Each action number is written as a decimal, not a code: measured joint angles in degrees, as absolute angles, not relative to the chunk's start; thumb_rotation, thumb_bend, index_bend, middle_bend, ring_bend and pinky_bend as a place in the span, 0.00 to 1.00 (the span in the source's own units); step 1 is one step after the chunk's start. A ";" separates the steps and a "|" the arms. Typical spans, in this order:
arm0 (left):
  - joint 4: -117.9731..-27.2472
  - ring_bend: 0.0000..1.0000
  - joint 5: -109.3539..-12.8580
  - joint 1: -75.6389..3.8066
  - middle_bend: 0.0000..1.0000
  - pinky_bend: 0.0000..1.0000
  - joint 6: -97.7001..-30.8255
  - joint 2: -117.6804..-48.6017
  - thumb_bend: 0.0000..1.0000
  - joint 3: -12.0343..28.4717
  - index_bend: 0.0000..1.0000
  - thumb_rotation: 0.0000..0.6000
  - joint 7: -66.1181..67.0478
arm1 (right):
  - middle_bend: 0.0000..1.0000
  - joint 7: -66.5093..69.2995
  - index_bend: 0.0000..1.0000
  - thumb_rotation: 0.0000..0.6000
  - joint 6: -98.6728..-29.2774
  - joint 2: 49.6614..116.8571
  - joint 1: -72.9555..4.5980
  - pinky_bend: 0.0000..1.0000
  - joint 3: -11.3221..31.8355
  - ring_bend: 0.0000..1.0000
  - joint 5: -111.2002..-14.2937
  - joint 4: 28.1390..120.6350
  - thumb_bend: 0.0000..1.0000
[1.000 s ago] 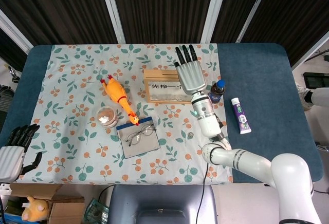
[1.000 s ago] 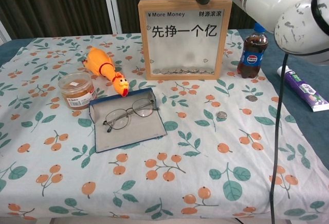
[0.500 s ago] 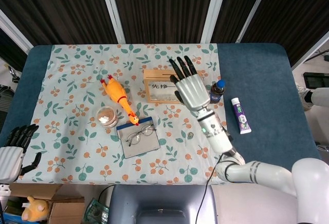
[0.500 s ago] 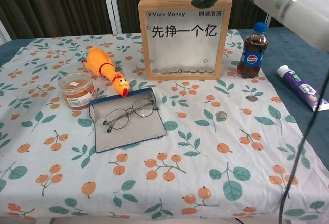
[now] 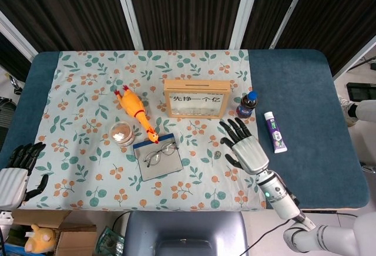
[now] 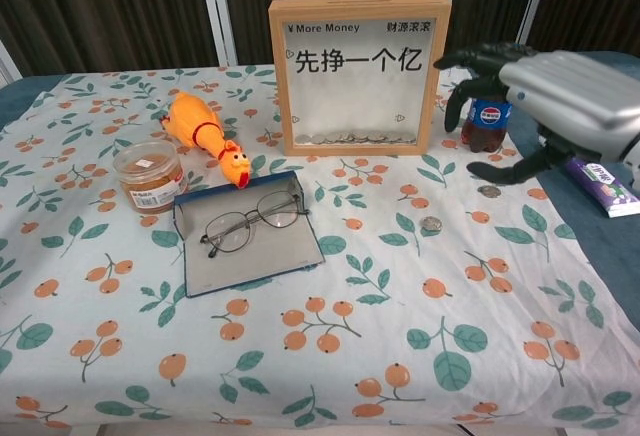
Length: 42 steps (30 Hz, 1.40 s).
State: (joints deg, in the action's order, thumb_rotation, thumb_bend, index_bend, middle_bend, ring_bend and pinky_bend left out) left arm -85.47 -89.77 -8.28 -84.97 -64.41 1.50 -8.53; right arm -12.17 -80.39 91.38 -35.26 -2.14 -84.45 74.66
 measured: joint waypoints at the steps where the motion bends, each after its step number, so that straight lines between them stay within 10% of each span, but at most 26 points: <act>1: -85.44 0.01 -89.79 -8.26 0.07 0.01 -85.04 -64.40 0.45 1.50 0.00 1.00 -8.61 | 0.19 -11.34 0.56 1.00 -79.89 92.72 -34.90 0.07 -2.37 0.00 -84.71 72.23 0.45; 18: -84.98 0.01 -89.87 -7.90 0.07 0.01 -85.62 -63.95 0.45 1.45 0.00 1.00 -10.23 | 0.19 -3.45 0.61 1.00 -70.59 106.53 -34.20 0.07 -0.66 0.00 -86.32 49.07 0.51; 42: -84.86 0.01 -89.79 -7.98 0.07 0.01 -85.52 -63.96 0.45 1.52 0.00 1.00 -10.35 | 0.19 -4.66 0.58 1.00 -64.59 107.43 -35.08 0.07 1.94 0.00 -86.15 47.09 0.51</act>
State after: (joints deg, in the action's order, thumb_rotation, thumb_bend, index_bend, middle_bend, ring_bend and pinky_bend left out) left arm -84.86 -89.79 -7.98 -85.52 -63.96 1.52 -10.35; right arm -4.66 -64.59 107.43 -35.08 1.94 -86.15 47.09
